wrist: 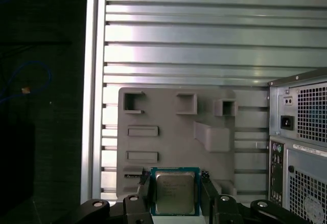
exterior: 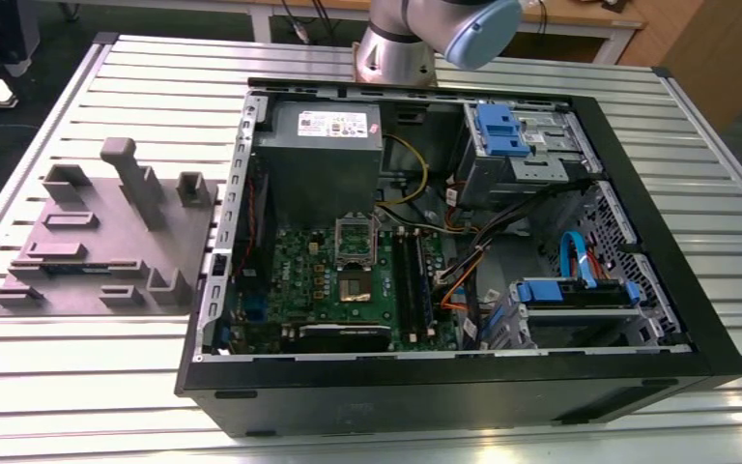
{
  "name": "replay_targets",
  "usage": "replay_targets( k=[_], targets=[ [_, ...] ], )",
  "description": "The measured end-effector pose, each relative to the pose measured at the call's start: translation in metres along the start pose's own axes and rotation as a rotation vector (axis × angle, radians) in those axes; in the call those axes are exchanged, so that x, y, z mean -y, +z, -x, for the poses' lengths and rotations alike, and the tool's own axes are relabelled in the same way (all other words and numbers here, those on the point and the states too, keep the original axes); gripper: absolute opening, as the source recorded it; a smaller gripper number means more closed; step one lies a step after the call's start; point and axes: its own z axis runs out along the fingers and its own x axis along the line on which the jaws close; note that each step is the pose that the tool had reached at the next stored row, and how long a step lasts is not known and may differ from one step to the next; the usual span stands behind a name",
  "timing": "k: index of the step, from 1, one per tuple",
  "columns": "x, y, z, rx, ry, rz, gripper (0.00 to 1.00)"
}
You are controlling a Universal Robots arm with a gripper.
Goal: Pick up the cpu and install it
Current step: 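Pick up the cpu and move it towards the insertion slot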
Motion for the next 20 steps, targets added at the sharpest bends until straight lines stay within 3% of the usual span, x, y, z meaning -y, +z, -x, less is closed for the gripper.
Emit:
replay_targets(
  k=[2, 10, 20],
  targets=[
    [0.0000, 0.0008, 0.0014, 0.0001, 0.000, 0.0000, 0.47],
    [0.0002, 0.0011, 0.0198, -0.0002, 0.000, 0.0001, 0.47],
    [0.0041, 0.0011, 0.0265, -0.0003, 0.001, 0.0001, 0.47]
  ],
)
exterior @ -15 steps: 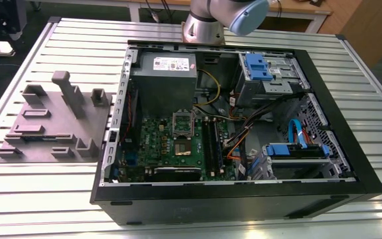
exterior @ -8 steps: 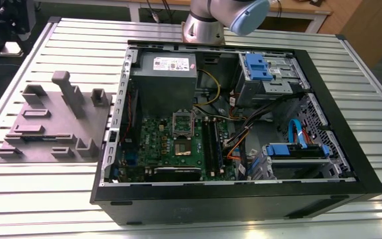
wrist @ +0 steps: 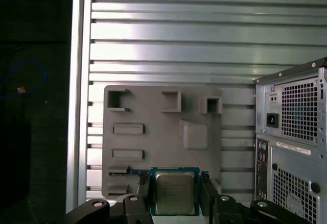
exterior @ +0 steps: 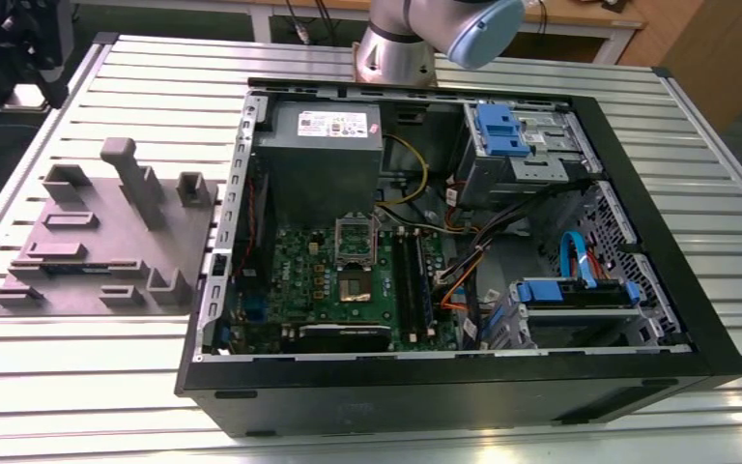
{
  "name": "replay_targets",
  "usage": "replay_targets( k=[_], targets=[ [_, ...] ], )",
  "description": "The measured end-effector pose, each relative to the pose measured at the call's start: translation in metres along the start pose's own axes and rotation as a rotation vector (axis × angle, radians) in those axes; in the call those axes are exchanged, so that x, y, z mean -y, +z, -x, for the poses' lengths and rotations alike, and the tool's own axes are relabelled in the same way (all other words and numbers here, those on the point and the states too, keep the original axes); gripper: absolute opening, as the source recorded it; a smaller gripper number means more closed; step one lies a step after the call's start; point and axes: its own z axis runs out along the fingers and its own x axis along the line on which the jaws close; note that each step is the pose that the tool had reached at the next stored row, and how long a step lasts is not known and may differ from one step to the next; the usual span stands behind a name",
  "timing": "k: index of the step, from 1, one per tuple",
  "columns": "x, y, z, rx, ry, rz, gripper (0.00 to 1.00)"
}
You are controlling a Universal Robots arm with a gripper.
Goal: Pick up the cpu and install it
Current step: 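Pick up the cpu and move it towards the insertion slot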
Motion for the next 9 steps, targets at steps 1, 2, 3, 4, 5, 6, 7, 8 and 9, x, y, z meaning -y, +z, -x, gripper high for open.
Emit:
replay_targets(
  k=[1, 2, 3, 4, 5, 6, 7, 8, 9],
  targets=[
    [0.0001, 0.0001, 0.0005, 0.0001, 0.000, 0.0001, 0.47],
    [0.0001, 0.0000, 0.0011, 0.0000, 0.000, 0.0000, 0.47],
    [0.0001, 0.0001, 0.0016, 0.0001, 0.000, 0.0001, 0.47],
    [0.0001, 0.0002, 0.0021, 0.0001, 0.000, 0.0001, 0.47],
    [0.0002, 0.0002, 0.0026, 0.0001, 0.000, 0.0000, 0.47],
    [0.0001, 0.0002, 0.0029, 0.0001, 0.000, 0.0000, 0.47],
    [0.0002, 0.0001, 0.0033, 0.0000, 0.000, 0.0000, 0.47],
    [0.0002, 0.0002, 0.0034, 0.0000, 0.000, 0.0000, 0.47],
    [0.0002, 0.0002, 0.0036, 0.0001, 0.000, 0.0000, 0.47]
  ],
)
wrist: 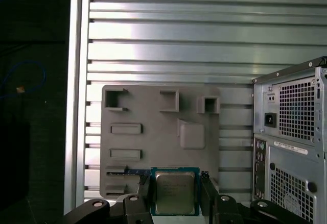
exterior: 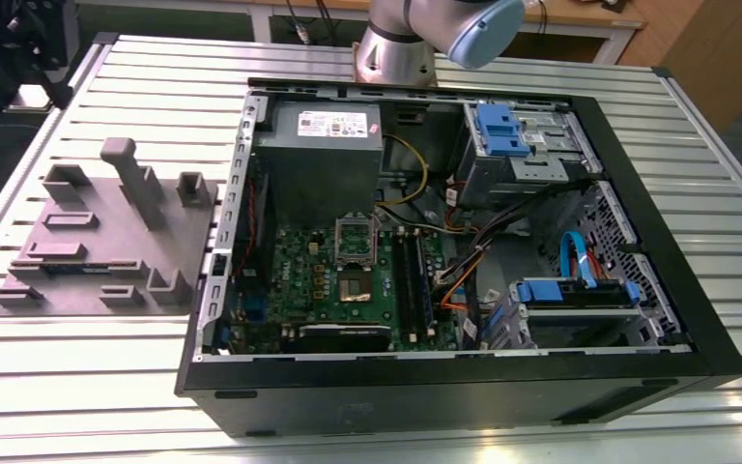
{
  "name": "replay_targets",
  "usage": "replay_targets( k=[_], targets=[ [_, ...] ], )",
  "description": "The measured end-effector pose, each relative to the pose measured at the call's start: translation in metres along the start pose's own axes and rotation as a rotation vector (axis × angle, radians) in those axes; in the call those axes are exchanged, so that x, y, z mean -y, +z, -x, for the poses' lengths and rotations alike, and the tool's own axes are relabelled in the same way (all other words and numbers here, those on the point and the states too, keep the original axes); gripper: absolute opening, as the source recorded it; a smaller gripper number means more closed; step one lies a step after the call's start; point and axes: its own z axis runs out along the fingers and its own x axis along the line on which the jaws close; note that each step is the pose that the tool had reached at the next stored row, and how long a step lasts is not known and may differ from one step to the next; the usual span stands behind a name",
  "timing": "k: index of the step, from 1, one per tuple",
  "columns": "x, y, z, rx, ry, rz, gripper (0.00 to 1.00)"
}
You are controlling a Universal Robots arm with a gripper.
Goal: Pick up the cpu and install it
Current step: 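Pick up the cpu and move it towards the insertion slot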
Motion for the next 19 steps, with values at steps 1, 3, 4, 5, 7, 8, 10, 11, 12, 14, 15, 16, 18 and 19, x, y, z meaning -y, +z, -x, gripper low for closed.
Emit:
replay_targets(
  k=[1, 3, 4, 5, 7, 8, 10, 11, 12, 14, 15, 16, 18, 19],
  targets=[
    [0.0000, 0.0000, 0.0002, -0.0001, 0.000, 0.0000, 0.47],
    [0.0000, -0.0001, 0.0009, -0.0001, 0.000, -0.0001, 0.47],
    [0.0000, -0.0001, 0.0010, -0.0001, 0.000, -0.0001, 0.47],
    [0.0000, 0.0000, 0.0011, -0.0001, 0.000, -0.0001, 0.47],
    [0.0000, 0.0000, 0.0011, 0.0000, 0.000, 0.0000, 0.47],
    [0.0000, 0.0000, 0.0013, -0.0001, 0.000, 0.0000, 0.47],
    [0.0000, 0.0000, 0.0027, -0.0001, 0.000, -0.0003, 0.47],
    [0.0000, 0.0000, 0.0028, -0.0001, 0.000, -0.0003, 0.47],
    [0.0000, 0.0000, 0.0029, -0.0001, 0.000, -0.0003, 0.47],
    [0.0000, 0.0000, 0.0034, -0.0001, 0.000, -0.0004, 0.47],
    [0.0000, 0.0000, 0.0036, -0.0001, 0.000, -0.0004, 0.47],
    [0.0000, 0.0000, 0.0038, -0.0001, 0.000, -0.0003, 0.47],
    [0.0000, 0.0000, 0.0042, -0.0001, 0.000, -0.0003, 0.47],
    [0.0000, 0.0000, 0.0045, -0.0001, 0.000, -0.0004, 0.47]
  ],
)
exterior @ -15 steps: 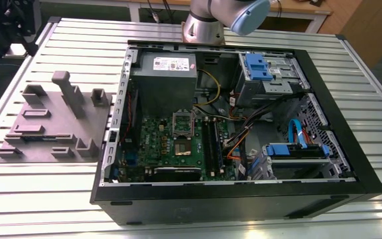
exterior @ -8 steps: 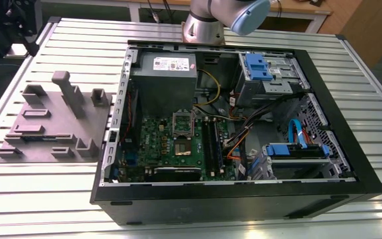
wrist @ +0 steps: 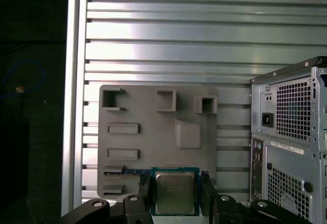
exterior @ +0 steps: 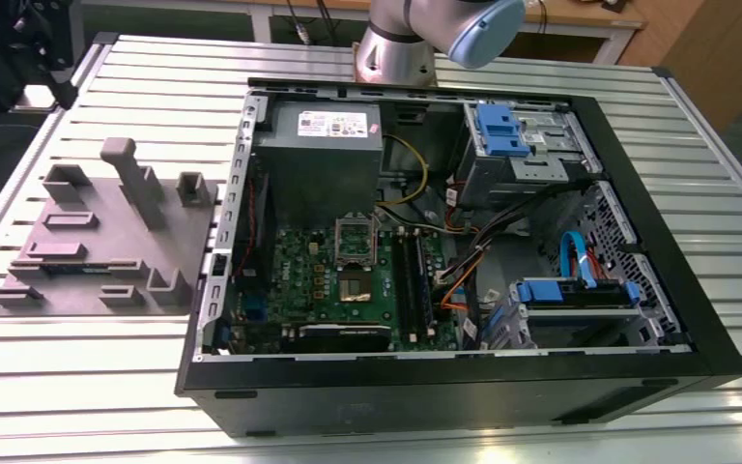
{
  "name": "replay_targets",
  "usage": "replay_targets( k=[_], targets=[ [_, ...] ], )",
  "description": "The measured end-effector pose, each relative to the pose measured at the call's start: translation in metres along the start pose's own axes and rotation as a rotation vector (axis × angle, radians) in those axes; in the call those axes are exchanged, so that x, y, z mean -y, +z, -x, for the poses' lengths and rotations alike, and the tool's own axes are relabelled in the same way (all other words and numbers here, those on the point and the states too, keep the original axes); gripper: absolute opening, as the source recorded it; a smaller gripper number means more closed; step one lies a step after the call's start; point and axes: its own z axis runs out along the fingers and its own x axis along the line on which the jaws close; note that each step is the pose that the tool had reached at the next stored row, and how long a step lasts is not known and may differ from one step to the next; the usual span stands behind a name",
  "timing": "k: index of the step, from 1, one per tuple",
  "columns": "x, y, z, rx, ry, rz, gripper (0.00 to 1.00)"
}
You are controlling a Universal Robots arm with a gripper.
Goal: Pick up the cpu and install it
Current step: 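Pick up the cpu and move it towards the insertion slot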
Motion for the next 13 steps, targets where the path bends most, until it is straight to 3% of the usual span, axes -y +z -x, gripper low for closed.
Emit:
replay_targets(
  k=[13],
  targets=[
    [0.0000, 0.0000, 0.0027, 0.0000, 0.000, 0.0000, 0.47]
  ],
)
